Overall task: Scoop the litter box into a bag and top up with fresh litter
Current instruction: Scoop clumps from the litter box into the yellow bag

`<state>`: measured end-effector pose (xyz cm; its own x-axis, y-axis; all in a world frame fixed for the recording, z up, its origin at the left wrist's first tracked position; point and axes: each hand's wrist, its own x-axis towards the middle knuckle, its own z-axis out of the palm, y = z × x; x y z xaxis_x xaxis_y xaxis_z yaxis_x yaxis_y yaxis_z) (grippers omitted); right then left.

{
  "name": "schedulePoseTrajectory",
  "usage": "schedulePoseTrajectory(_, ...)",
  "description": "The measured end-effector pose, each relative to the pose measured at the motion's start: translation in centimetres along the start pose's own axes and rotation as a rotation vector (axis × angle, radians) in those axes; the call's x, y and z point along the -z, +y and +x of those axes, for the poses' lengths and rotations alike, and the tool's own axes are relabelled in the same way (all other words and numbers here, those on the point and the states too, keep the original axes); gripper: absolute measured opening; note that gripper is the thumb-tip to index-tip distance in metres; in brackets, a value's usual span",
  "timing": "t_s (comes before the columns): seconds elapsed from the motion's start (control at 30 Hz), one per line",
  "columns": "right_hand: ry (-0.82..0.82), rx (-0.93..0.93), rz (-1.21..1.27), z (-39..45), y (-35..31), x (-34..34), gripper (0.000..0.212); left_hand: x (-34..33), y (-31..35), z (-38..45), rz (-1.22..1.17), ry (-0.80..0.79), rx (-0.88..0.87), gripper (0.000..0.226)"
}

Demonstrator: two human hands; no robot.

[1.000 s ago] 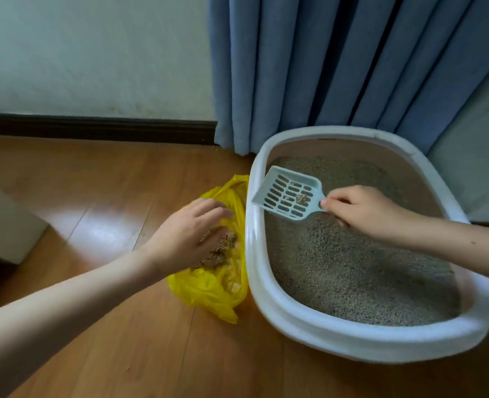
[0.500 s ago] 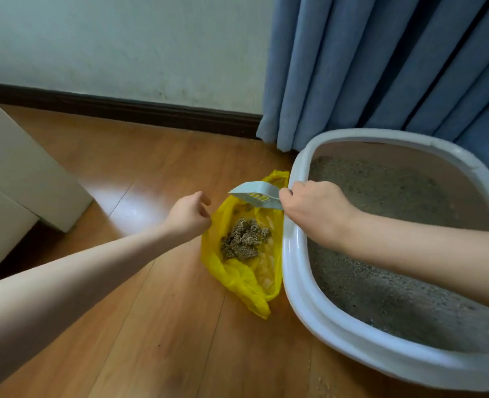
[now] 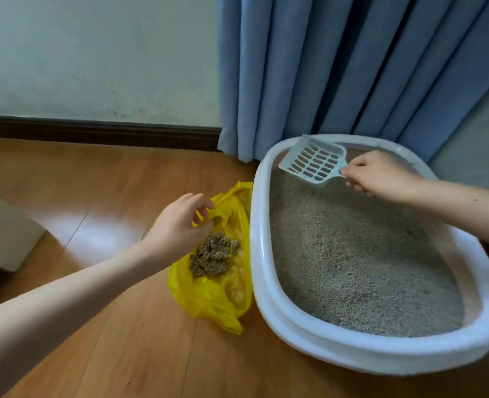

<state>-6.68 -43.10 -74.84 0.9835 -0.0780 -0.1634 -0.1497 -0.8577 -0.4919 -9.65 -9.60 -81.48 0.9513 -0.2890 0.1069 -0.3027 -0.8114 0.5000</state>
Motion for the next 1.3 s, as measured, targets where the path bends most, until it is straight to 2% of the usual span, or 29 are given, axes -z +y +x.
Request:
schedulePoseTrajectory(0.1,-0.079,-0.018,-0.338,1.0,2.0,0.3,0.032,-0.7,2.6,-0.1,0.0,-0.094,-0.185,0.024)
schedulePoseTrajectory(0.17,-0.209,0.016,-0.374,1.5,1.3,-0.5,0.03,-1.2,3.9,-0.5,0.031,-0.202,-0.301,0.038)
schedulePoseTrajectory(0.27,-0.491,0.19,-0.407,1.4,-1.4,-1.8,0.027,-2.0,5.1,-1.2,0.09,-0.298,-0.468,0.056)
schedulePoseTrajectory(0.33,-0.559,0.324,-0.536,1.5,-2.5,-2.8,0.034,-2.4,5.3,-1.6,0.159,-0.338,-0.54,0.065)
schedulePoseTrajectory(0.43,-0.456,0.42,-0.709,3.2,-2.7,-3.3,0.034,-2.9,5.1,-2.0,0.243,-0.333,-0.567,0.072)
schedulePoseTrajectory(0.5,-0.39,0.384,-0.749,4.8,-2.4,-2.8,0.024,-3.0,5.1,-1.9,0.258,-0.337,-0.565,0.073)
schedulePoseTrajectory(0.6,-0.268,0.289,-0.79,7.0,-2.1,-1.1,0.028,-3.0,5.2,-1.7,0.249,-0.342,-0.555,0.074)
schedulePoseTrajectory(0.7,-0.159,0.258,-0.867,8.4,-2.0,0.9,0.022,-2.9,5.4,-1.5,0.276,-0.344,-0.55,0.075)
schedulePoseTrajectory(0.8,-0.076,0.336,-0.994,8.6,-2.2,2.3,0.03,-2.9,5.4,-1.3,0.282,-0.331,-0.569,0.075)
schedulePoseTrajectory(0.9,0.038,0.506,-1.143,7.9,-1.4,2.2,0.029,-2.7,5.4,-1.0,0.311,-0.33,-0.594,0.074)
schedulePoseTrajectory(0.93,0.061,0.53,-1.121,7.6,-1.0,1.9,0.028,-2.6,5.4,-0.9,0.31,-0.331,-0.601,0.072)
schedulePoseTrajectory(1.0,0.024,0.461,-0.95,7.0,-0.3,1.3,0.023,-2.5,5.5,-0.6,0.298,-0.331,-0.601,0.069)
schedulePoseTrajectory(1.13,-0.359,0.145,-0.319,6.3,1.8,-0.5,0.019,-3.2,5.8,-0.1,0.317,-0.326,-0.59,0.072)
schedulePoseTrajectory(1.2,-0.451,0.066,-0.268,5.7,3.6,-1.1,0.02,-3.8,5.9,0.0,0.344,-0.315,-0.582,0.075)
schedulePoseTrajectory(1.3,-0.453,-0.024,-0.33,5.4,6.5,-0.1,0.02,-4.3,5.7,0.3,0.341,-0.305,-0.577,0.077)
